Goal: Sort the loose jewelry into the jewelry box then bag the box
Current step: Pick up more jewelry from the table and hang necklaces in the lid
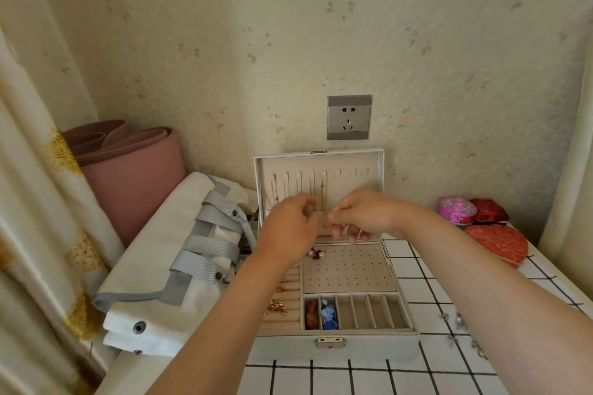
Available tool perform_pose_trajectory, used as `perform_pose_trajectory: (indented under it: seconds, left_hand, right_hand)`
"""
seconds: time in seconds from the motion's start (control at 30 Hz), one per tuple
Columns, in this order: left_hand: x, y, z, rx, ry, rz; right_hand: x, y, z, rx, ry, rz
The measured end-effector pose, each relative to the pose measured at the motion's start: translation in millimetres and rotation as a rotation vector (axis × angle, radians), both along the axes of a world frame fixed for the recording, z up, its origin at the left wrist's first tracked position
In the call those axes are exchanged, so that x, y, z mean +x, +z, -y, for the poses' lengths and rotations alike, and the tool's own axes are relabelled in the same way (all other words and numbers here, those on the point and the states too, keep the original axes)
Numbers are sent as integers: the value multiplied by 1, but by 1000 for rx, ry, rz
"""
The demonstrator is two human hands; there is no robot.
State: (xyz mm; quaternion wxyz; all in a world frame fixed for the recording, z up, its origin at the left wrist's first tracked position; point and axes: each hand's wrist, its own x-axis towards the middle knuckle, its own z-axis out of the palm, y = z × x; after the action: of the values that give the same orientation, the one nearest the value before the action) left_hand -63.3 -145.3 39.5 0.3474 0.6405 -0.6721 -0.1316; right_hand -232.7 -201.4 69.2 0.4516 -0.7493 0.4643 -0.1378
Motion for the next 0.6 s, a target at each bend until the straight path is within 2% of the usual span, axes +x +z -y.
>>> perform_pose_trajectory:
  seconds: [0.1,0.3,0.47,0.6]
  left_hand:
    - [8,-11,3,-103,20,272]
    - [2,-22,2,-133,-35,550]
    - [1,-24,3,-173,13,635]
    - [3,-22,6,-182,16,640]
  right_hand:
    - [0,8,3,-69,-101,76]
    - [8,12,8,-235,-245,203]
    - [17,2,12,-366,-251,159]
    - [19,-10,15,-511,-198,-11]
